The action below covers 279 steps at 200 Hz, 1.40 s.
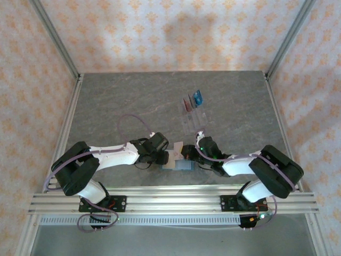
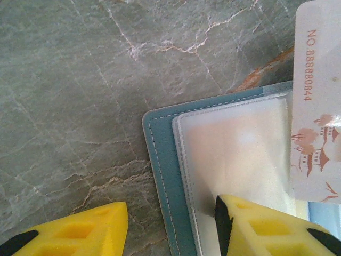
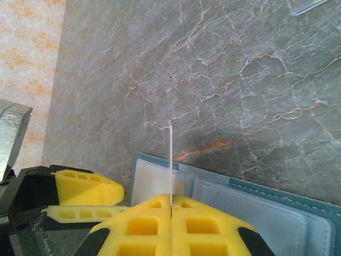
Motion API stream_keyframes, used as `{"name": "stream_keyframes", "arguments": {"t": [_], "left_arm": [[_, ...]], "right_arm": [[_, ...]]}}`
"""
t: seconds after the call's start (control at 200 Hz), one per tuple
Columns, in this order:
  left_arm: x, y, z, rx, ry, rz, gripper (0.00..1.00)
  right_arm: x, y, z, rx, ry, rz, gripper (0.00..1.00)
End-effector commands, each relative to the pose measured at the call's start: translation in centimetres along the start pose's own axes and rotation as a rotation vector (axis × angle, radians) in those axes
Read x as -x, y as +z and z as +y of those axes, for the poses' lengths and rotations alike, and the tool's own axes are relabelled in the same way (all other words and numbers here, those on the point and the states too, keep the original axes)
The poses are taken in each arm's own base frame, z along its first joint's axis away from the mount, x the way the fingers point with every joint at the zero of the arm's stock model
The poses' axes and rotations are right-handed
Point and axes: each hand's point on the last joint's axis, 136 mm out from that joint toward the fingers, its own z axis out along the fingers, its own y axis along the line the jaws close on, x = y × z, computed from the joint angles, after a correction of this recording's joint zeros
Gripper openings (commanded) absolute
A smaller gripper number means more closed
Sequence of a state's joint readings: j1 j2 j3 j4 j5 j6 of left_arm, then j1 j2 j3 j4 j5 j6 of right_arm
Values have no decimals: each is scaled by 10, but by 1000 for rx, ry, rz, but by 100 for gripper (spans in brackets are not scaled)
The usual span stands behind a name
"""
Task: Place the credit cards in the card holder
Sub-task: Insert the credit card into the card slot.
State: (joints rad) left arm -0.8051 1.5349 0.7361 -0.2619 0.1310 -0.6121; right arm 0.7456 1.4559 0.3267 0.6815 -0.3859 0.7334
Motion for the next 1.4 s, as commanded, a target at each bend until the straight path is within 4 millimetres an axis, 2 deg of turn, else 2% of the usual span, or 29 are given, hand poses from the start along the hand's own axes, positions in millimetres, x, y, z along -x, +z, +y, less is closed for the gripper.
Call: {"name": "stream_keyframes", "arguments": {"t": [0.0, 0.405, 0.991, 1.391], "left_arm": [[-19, 5, 11, 35, -7, 53, 48], [-20, 6, 11, 36, -5, 57, 47], [-19, 6, 11, 39, -5, 55, 47], [-19, 6, 11, 40, -2, 55, 47]], "right_arm": [[2, 0, 2, 18, 3, -25, 0], [-9, -3, -11, 8, 34, -25, 0], [-39, -8, -29, -41, 56, -6, 0], [-52, -4, -35, -40, 73, 23, 0]]}}
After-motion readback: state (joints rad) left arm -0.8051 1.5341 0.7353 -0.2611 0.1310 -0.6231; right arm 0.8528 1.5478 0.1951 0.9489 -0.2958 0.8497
